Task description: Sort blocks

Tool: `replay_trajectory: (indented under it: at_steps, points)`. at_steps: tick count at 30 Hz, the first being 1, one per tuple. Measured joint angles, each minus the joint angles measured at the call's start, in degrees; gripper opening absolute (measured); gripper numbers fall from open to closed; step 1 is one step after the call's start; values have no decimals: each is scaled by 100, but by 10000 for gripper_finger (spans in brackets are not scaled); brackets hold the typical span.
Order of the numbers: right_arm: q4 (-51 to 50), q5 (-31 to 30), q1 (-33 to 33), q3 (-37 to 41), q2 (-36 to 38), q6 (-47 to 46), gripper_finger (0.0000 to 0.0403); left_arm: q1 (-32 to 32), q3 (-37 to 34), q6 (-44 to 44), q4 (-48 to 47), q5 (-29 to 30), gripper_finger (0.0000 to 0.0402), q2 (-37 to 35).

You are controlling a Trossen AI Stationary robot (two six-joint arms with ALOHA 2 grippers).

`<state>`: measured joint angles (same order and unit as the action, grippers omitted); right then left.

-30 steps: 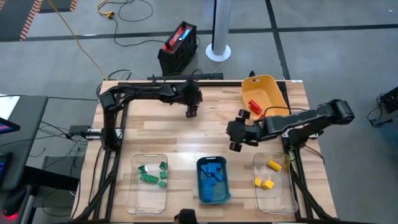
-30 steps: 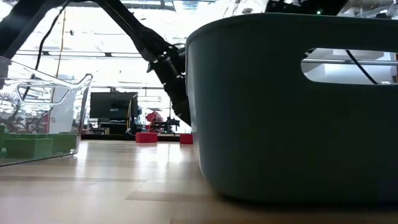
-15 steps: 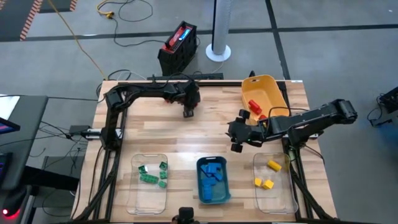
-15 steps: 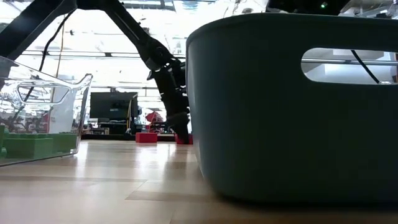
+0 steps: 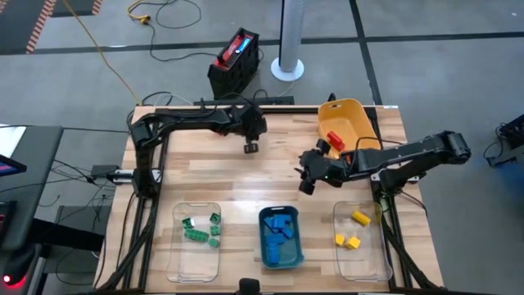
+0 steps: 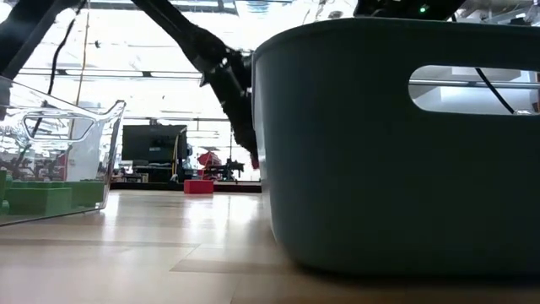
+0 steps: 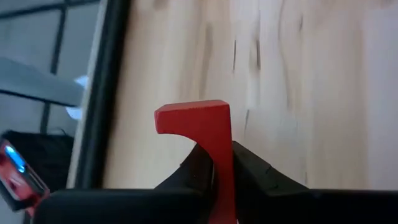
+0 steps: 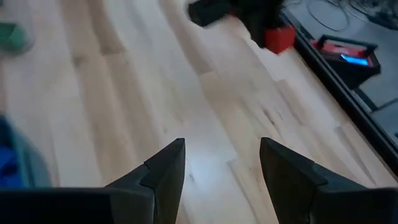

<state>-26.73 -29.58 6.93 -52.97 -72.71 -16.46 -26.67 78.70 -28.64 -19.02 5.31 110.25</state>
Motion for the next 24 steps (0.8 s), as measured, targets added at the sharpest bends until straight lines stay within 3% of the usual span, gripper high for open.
replay_trajectory:
  at_steps: [5, 10, 16, 24]
  points:
    - [161, -4, -195, 0, 0, -156, 216, 191, -28, 5, 225, -11, 28, -471]
    - [476, -294, -103, 4, 0, -169, 216, 293, -350, 77, 659, -793, 37, -954]
    - [719, -923, 188, 92, -18, -253, 216, 414, -1585, 357, 1900, -1554, 29, -1733]
    - [1947, -1427, 132, 96, -59, 410, 216, 713, -2881, 906, 3032, -1822, 38, -2583]
